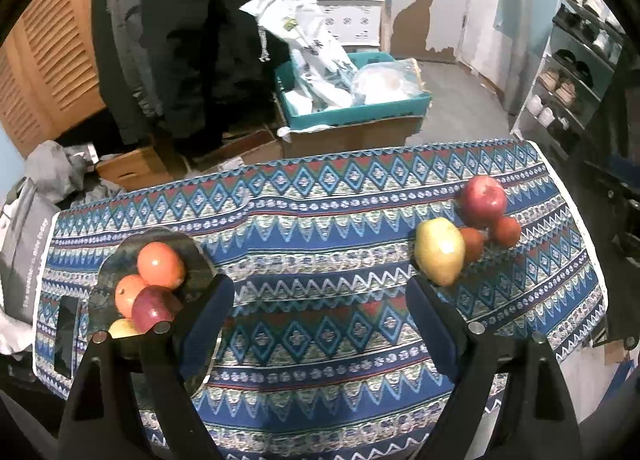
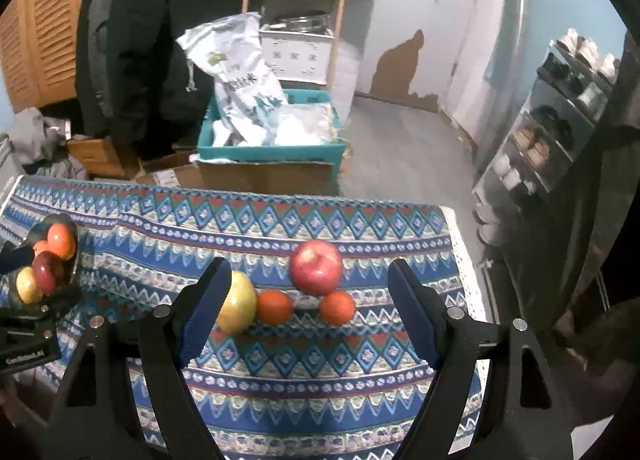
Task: Organize fruits
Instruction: 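Move both tools back to the fruit row, left tool over the yellow-green pear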
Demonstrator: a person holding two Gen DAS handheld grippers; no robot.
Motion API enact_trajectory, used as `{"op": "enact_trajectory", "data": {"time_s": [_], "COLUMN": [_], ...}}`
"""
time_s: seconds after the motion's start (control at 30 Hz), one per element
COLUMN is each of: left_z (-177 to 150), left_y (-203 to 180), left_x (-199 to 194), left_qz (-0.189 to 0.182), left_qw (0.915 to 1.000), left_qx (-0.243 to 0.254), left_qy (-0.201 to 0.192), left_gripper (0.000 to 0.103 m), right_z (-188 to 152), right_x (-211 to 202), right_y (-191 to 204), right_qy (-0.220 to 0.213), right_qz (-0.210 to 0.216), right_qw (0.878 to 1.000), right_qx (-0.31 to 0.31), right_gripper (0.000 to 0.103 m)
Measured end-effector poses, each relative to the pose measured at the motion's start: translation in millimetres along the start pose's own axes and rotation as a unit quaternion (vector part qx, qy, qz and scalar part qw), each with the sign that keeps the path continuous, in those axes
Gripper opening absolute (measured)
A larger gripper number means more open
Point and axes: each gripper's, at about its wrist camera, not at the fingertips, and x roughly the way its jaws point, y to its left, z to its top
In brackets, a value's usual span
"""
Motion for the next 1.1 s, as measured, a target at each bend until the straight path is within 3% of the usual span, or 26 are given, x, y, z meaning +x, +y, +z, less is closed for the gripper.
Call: {"op": "enact_trajectory", "data": {"time_s": [0.6, 1.1], "left_z": [12.0, 8.1], "left_y": [-56.2, -90.5], "left_x": [46.5, 106.0], "left_qz": [-0.036, -0.07], "left_qw": [0.9977, 0.9917], "left_qx": [0.041, 0.052], "left_qy": [0.04, 0.095], "left_gripper": [0.089, 0.089], "right_z": [-23.3, -52.8], "right_x": [39.1, 102.0], "right_y": [-47.3, -59.8], "right_qy": [0.04, 0.124], "right_qz": [-0.011, -0.004], "right_qw": [0.999, 0.991], "right_qx": [0.035, 0.043], "right_gripper": [0.08, 0.08]}}
